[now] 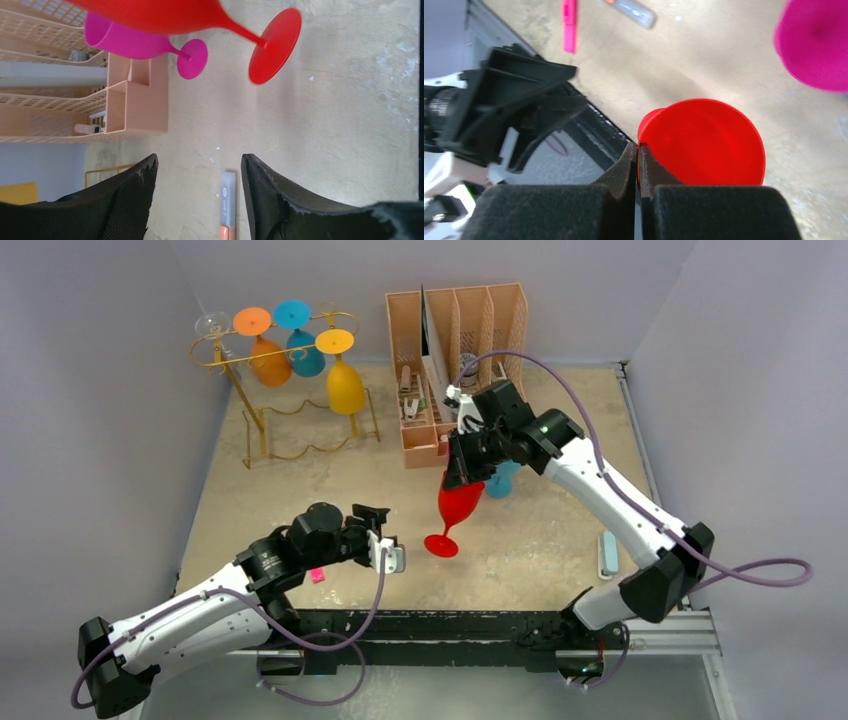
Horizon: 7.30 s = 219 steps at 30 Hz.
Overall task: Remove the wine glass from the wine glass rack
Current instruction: Place the wine glass at the center of the board, then pick up the wine glass from the wine rack.
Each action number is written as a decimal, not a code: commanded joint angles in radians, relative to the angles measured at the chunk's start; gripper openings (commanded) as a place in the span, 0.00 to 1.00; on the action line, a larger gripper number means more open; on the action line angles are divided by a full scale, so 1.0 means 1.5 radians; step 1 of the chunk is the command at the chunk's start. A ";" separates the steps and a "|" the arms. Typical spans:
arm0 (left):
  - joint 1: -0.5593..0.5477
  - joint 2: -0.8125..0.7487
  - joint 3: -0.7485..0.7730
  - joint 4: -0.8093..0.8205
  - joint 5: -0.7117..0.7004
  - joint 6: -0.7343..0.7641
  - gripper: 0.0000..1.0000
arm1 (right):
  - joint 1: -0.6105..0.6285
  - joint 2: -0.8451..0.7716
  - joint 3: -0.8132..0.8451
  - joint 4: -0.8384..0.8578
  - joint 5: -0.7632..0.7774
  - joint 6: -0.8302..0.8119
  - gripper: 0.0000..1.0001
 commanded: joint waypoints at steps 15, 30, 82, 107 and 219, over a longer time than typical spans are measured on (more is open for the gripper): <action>0.003 -0.017 -0.011 0.087 -0.117 -0.070 0.73 | 0.005 -0.278 -0.278 0.148 0.452 0.013 0.00; 0.110 0.011 0.021 0.151 -0.191 -0.242 0.83 | -0.008 -0.277 -0.329 0.160 0.613 0.014 0.00; 0.111 0.060 0.071 0.095 -0.266 -0.289 0.95 | -0.009 -0.248 -0.427 0.301 0.410 -0.116 0.01; 0.136 0.066 0.168 -0.010 -0.345 -0.458 1.00 | -0.009 -0.311 -0.303 0.232 0.381 -0.084 0.57; 0.462 0.504 0.644 0.001 -0.318 -1.491 0.51 | -0.009 -0.426 -0.271 0.115 0.389 0.020 0.91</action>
